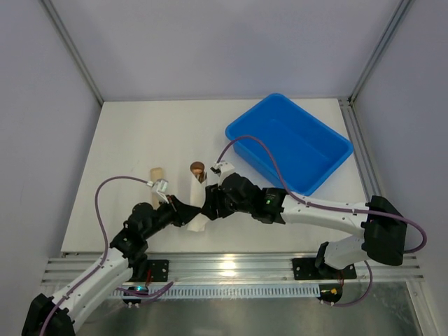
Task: Place the utensils on the paper napkin and roll it up
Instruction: Roll the napkin.
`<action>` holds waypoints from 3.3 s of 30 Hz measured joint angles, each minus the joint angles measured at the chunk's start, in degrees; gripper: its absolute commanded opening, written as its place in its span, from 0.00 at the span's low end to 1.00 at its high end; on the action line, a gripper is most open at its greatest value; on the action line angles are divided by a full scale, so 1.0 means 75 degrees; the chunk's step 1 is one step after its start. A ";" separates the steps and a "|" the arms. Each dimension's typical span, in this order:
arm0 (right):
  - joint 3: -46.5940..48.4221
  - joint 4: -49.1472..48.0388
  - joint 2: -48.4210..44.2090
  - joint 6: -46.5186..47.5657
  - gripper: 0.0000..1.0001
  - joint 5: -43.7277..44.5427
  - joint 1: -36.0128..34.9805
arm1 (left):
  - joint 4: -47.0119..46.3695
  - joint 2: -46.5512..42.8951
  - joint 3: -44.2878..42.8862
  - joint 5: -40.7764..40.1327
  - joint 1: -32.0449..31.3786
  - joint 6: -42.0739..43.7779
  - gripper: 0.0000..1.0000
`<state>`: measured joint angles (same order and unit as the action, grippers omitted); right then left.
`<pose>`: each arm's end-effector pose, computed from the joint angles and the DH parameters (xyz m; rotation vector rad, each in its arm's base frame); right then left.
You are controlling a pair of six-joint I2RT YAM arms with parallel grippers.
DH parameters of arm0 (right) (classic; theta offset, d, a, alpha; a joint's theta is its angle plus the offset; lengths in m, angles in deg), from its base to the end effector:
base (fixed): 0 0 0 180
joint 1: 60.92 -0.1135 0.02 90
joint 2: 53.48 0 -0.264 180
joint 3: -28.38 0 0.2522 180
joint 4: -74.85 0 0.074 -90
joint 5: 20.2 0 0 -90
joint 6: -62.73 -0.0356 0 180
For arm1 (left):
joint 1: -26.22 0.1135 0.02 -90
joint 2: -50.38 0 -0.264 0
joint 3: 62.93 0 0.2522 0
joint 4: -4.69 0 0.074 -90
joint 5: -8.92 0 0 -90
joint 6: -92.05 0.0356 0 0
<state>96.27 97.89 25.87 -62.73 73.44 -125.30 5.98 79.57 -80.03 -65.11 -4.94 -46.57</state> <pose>0.1355 0.2773 0.2608 -0.5426 2.2597 0.8878 0.1159 -0.0816 0.1644 -0.0830 1.9750 -1.2069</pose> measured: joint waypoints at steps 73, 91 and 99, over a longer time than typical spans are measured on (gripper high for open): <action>-0.1102 -0.3072 0.0073 0.0350 0.58 -0.2614 0.0874 | 0.0734 -0.1961 -0.0169 0.0227 0.0000 -0.0930 0.00; -0.1014 -0.4109 0.0627 -0.0067 0.58 -0.3413 0.1075 | 0.0731 -0.2235 -0.0172 0.0122 0.0006 -0.1139 0.00; -0.1279 -0.5144 0.0729 -0.0880 0.59 -0.3911 0.1335 | 0.0682 -0.2428 -0.0172 0.0064 0.0009 -0.1268 0.00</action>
<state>86.67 59.31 31.33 -69.33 44.11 -115.29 11.10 61.37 -81.32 -64.63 -4.88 -56.08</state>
